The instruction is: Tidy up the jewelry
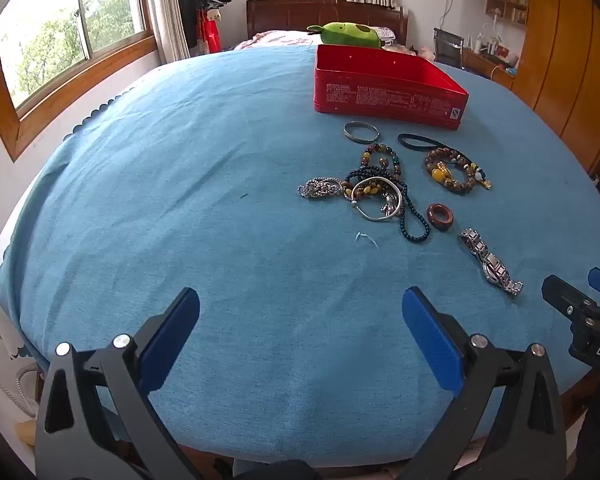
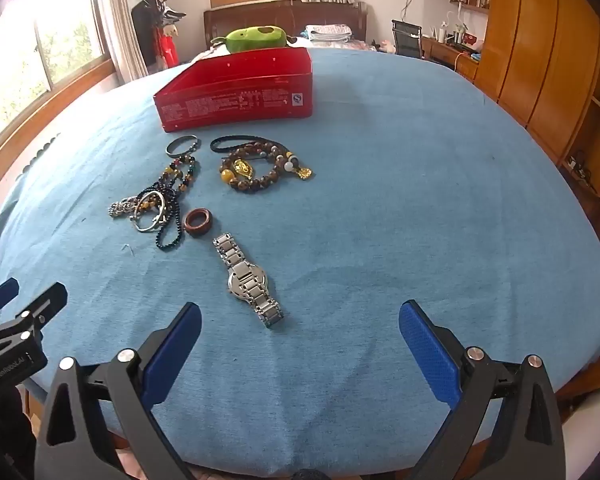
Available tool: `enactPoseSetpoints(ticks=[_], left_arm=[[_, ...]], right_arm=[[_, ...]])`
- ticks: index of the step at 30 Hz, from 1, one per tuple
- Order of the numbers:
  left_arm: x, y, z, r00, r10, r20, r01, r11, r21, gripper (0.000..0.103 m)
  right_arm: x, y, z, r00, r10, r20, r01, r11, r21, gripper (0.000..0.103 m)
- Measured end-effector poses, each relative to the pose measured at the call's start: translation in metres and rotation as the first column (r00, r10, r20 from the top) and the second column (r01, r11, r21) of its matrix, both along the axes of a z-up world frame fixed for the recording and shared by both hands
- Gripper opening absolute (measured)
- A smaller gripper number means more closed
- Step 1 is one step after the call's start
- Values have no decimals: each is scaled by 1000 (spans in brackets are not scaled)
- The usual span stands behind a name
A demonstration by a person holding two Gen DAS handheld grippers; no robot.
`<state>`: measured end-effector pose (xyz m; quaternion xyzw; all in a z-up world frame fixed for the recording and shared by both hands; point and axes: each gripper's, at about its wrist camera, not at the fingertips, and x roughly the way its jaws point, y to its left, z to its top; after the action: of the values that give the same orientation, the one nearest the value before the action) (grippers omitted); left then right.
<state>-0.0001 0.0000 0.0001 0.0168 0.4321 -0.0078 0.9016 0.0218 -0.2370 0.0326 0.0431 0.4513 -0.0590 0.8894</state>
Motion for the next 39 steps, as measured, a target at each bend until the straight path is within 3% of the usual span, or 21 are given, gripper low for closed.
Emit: enactPoseSetpoints(ticks=[39], left_arm=[[0, 4, 4, 1000, -2, 8, 2, 1000, 0, 100]], right_arm=[[0, 3, 1, 1000, 6, 2, -6, 1000, 3, 99]])
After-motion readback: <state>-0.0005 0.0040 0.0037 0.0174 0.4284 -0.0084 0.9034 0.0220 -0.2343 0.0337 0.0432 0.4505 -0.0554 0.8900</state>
